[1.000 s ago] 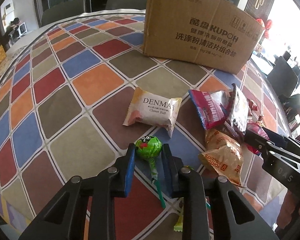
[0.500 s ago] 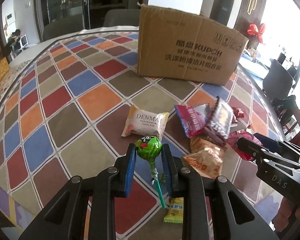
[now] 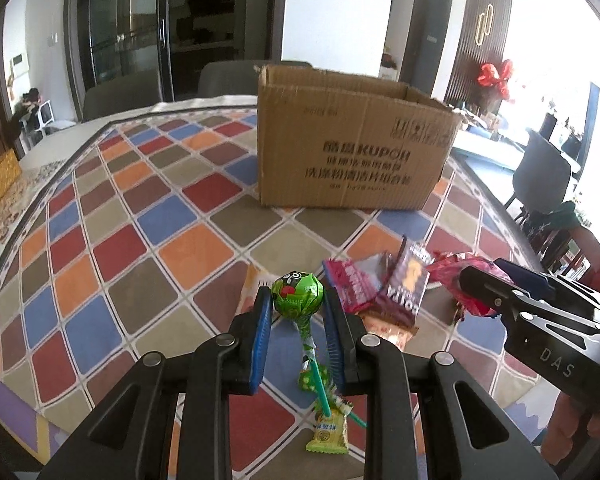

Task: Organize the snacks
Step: 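Close left tool on the green lollipop while right tool grasps the pink bag, then carry the lollipop in left tool and pink bag in right tool over the box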

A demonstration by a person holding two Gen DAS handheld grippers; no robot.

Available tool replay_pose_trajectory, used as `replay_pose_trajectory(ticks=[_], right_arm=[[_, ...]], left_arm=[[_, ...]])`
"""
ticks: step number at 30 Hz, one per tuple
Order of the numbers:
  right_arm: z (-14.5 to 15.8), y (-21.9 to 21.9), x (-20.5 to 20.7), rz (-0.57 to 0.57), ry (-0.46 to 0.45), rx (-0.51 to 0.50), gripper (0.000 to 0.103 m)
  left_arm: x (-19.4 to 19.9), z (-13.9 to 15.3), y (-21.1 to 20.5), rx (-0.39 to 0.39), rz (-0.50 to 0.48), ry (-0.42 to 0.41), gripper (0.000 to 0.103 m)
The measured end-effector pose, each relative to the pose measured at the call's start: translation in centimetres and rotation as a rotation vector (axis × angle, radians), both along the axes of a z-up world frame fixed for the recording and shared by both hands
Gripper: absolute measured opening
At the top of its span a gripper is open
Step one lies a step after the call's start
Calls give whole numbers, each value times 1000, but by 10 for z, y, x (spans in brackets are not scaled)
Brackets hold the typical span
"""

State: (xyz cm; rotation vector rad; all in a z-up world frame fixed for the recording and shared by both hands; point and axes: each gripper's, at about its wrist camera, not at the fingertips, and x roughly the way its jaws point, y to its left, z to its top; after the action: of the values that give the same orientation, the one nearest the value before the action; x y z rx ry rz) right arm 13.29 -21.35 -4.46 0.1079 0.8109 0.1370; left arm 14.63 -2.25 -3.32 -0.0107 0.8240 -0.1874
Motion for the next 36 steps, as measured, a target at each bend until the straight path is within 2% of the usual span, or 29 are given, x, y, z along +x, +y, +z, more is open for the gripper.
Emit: replay_pose_trajectory(ticks=[9,14,27,36], right_arm=[[25,2,2,12,-109,19,45],[39,1,8,9,-167,34,45],[80,1,48,-9,-312,35,45],[110,-4,79,-17,-386,12,45]], left_arm=[[11,28,-7,-23,-22,-76,26],[25,39,-9,-67,-40,-87,26],[74,78,-18,-9,-45,-216,26],[121,107,-24,-18,-63,-246,26]])
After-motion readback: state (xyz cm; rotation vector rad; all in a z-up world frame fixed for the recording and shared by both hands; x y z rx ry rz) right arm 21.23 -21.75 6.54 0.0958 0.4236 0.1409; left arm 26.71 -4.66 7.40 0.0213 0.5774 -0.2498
